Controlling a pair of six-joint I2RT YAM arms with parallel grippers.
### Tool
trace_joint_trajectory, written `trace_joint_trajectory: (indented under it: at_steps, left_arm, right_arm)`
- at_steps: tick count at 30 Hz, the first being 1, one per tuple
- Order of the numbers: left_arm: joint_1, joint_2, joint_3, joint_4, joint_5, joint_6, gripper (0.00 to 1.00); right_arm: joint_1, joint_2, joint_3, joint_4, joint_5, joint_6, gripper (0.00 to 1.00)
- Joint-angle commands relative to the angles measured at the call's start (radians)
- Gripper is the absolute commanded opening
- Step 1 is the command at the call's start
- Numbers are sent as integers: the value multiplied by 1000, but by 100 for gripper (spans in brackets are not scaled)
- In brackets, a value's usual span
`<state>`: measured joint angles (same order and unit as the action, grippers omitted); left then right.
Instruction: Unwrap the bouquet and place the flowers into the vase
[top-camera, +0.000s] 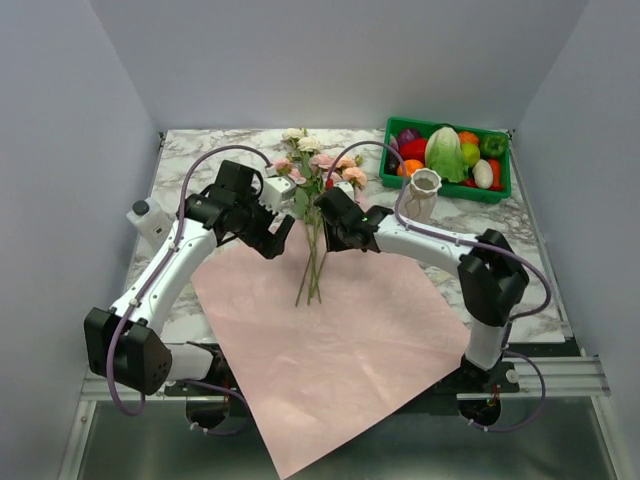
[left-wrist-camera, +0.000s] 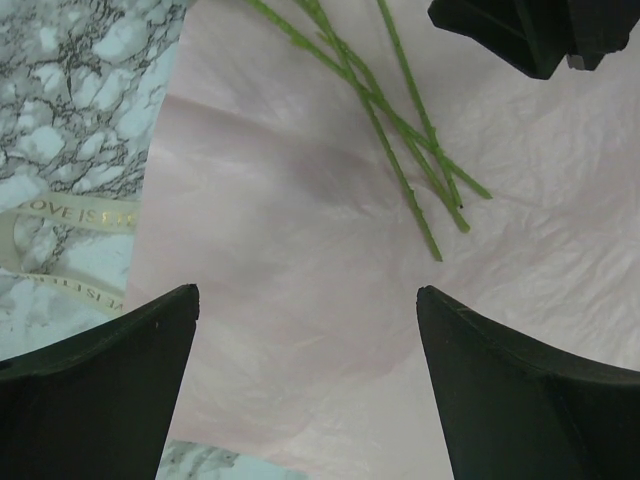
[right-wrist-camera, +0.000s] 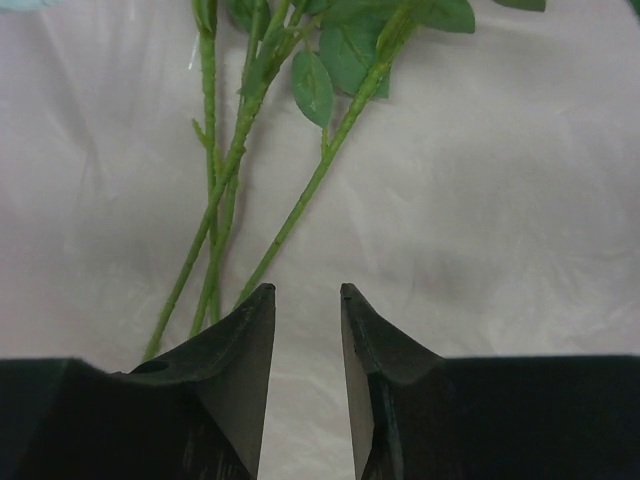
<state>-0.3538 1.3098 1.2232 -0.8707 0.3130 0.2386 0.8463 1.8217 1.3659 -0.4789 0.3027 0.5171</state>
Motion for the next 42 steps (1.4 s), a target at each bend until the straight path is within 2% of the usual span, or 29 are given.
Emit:
trace_joint_trajectory:
  at_steps: [1, 3, 11, 19, 26, 29, 30, 33, 38, 42]
  left_arm:
    - [7, -58, -42, 38, -104, -18, 99]
    - [9, -69, -45, 36, -118, -19, 99]
    - [18, -83, -48, 32, -124, -25, 99]
    - [27, -92, -41, 18, -106, -19, 99]
    - [30, -92, -30, 4, -95, -15, 99]
    - [30, -90, -19, -8, -91, -10, 99]
    - [32, -92, -18, -11, -91, -7, 99]
    - [32, -90, -14, -11, -95, 1, 99]
    - [33, -78, -5, -8, -101, 4, 99]
    - [42, -54, 39, -65, -101, 31, 99]
  right_arm:
    - [-15, 96, 87, 6, 52, 83, 45]
    - [-24, 122, 99, 16, 61, 101, 49]
    - [-33, 261, 162, 42, 141, 152, 49]
    - [-56, 332, 171, 79, 180, 159, 45]
    - [-56, 329, 170, 122, 194, 170, 35]
    - [-56, 326, 171, 120, 202, 172, 25]
    - [-55, 323, 168, 120, 205, 175, 16]
    - [-56, 280, 138, 123, 220, 185, 1]
    - [-55, 116, 24, 172, 280, 196, 1]
    - [-55, -121, -105, 229, 303, 205, 1]
